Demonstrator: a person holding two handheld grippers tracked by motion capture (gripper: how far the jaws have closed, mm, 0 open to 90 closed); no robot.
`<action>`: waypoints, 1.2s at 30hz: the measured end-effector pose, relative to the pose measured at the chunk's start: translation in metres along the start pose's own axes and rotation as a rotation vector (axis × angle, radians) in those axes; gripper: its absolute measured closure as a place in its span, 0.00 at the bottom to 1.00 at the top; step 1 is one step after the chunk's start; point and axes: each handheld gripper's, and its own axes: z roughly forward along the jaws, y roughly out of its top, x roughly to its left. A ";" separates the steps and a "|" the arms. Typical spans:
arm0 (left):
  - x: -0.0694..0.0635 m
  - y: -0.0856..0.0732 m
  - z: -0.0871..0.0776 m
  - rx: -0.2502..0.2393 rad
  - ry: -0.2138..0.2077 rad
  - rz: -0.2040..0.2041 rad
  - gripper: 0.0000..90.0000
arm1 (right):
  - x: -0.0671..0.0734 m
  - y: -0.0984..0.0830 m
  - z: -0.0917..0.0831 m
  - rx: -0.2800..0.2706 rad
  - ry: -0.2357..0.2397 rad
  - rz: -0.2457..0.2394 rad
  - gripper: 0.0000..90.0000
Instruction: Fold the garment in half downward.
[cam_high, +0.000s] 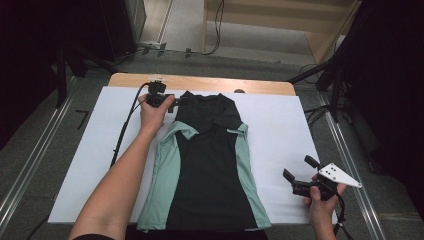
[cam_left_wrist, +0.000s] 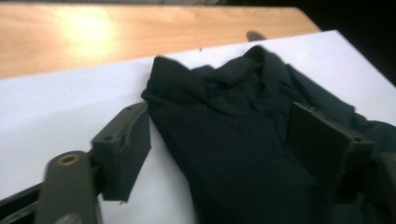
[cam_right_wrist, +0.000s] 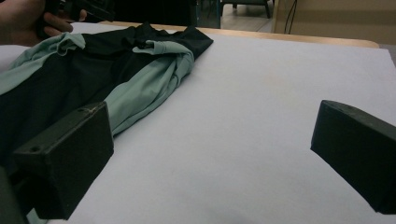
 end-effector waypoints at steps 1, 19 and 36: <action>0.000 0.000 0.004 0.027 0.014 0.000 0.27 | 0.000 0.000 0.000 0.000 0.001 -0.001 0.00; -0.002 -0.003 0.028 0.116 0.125 -0.068 0.52 | 0.000 0.000 0.001 0.005 0.000 -0.009 0.00; -0.018 0.004 0.019 0.089 0.025 0.011 0.98 | 0.001 0.004 0.004 0.022 -0.012 -0.003 0.00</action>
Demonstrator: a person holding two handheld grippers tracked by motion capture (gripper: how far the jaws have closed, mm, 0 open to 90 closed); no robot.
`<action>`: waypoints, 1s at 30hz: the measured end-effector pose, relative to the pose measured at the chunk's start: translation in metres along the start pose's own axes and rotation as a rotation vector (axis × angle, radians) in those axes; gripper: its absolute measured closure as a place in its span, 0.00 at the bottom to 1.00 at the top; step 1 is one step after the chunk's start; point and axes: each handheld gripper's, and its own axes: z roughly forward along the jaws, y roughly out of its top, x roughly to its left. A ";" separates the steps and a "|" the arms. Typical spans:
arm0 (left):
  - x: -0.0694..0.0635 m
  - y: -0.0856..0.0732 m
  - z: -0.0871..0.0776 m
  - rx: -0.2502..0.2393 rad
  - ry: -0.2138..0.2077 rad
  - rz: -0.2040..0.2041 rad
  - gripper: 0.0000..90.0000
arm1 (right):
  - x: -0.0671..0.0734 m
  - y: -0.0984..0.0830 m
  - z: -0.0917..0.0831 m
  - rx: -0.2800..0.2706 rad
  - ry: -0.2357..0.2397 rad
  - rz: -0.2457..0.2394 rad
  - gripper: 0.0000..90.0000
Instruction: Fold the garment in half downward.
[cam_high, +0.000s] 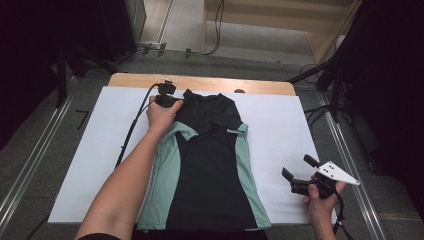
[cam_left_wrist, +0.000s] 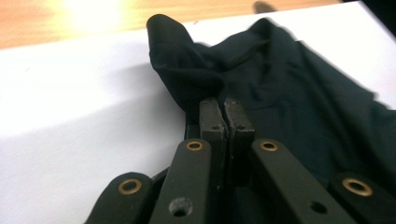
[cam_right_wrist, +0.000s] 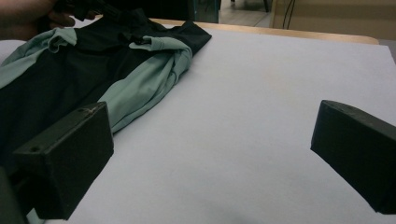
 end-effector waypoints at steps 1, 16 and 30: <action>-0.003 0.001 -0.002 -0.005 -0.004 0.007 0.98 | 0.000 0.001 0.000 0.001 0.000 0.002 0.00; -0.017 0.001 -0.020 -0.067 -0.044 0.052 0.98 | 0.013 0.033 0.016 0.007 0.021 -0.020 0.00; -0.023 -0.002 -0.025 -0.083 -0.052 0.071 0.98 | 0.023 0.072 0.060 0.033 0.057 -0.026 0.00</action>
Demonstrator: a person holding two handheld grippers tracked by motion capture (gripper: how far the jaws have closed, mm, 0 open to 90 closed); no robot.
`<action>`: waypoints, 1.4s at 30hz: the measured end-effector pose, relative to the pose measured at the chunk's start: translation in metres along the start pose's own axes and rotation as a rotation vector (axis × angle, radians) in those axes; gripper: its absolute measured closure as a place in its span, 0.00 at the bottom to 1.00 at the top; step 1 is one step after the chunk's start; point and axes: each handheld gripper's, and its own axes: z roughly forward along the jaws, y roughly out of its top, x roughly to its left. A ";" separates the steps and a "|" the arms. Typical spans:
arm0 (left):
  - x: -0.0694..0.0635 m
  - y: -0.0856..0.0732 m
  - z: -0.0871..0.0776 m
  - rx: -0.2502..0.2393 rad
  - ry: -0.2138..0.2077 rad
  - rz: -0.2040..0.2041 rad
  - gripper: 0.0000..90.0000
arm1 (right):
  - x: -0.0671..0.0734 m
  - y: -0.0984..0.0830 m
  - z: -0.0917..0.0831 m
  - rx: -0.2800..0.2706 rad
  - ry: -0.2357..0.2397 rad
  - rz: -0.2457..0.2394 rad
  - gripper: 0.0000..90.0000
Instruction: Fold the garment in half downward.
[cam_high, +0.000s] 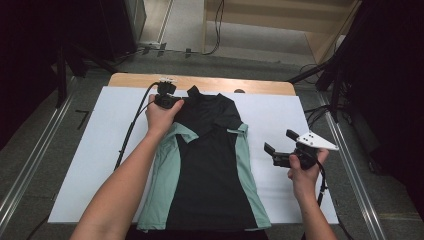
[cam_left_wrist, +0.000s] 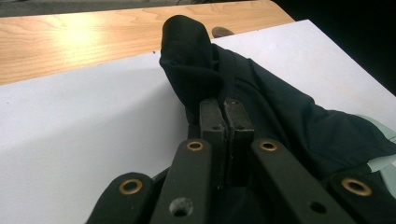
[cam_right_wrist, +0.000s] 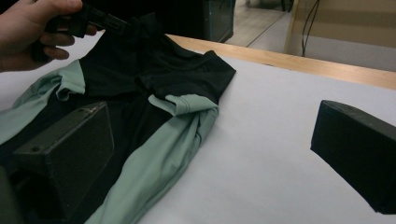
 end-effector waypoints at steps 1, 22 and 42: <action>-0.001 0.000 0.000 -0.001 0.000 0.001 0.98 | 0.000 0.002 0.004 0.001 0.000 -0.001 0.00; -0.005 -0.003 -0.005 -0.018 -0.016 0.014 0.98 | -0.003 0.044 0.090 0.066 0.064 0.032 0.00; -0.008 -0.005 -0.007 -0.020 -0.032 0.027 0.98 | -0.021 0.062 0.169 0.223 0.078 0.114 0.21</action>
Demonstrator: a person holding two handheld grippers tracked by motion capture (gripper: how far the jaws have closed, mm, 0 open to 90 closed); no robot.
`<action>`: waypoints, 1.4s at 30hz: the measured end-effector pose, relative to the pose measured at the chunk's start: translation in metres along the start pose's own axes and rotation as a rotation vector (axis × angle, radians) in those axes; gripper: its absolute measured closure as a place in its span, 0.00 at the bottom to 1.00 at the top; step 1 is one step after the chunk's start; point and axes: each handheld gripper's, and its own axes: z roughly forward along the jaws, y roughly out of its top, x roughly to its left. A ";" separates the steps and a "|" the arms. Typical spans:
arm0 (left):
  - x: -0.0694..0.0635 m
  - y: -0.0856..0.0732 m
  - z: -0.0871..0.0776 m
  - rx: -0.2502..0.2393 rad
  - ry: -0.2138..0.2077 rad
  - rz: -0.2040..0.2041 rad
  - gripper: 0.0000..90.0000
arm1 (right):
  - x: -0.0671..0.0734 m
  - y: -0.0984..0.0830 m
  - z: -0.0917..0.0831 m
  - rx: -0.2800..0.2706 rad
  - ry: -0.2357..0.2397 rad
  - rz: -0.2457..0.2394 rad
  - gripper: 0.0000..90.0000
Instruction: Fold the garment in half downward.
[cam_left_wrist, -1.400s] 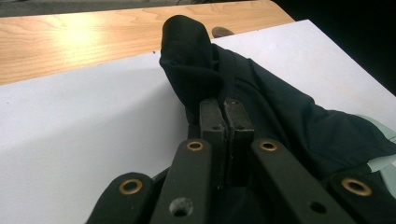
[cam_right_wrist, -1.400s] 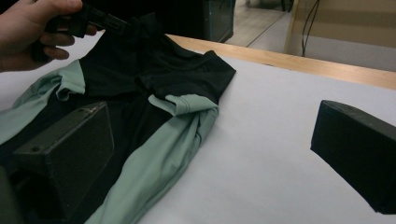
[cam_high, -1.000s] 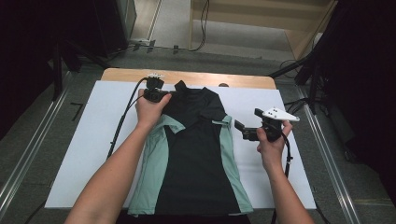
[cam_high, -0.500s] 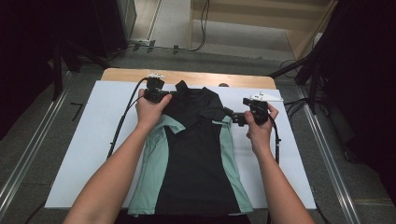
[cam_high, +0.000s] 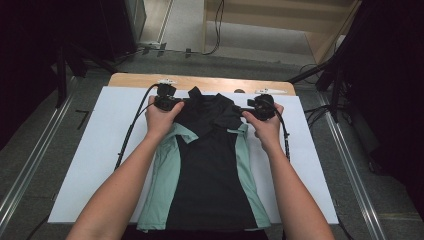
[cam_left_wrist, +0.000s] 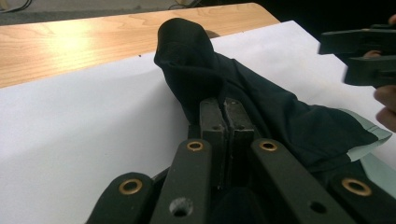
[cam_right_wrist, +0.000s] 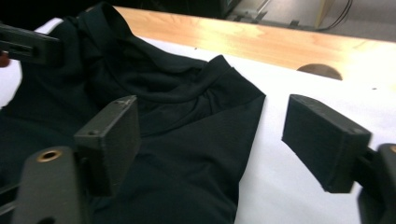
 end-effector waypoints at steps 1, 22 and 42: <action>0.000 0.000 0.000 0.001 -0.001 0.002 0.98 | -0.001 0.001 0.003 0.010 -0.001 0.001 0.23; -0.001 -0.003 0.000 0.000 -0.014 0.002 0.98 | -0.021 0.006 0.047 0.106 -0.006 0.097 0.45; -0.003 -0.006 0.002 0.006 -0.022 0.015 0.98 | -0.025 0.000 0.067 0.172 -0.024 0.141 0.52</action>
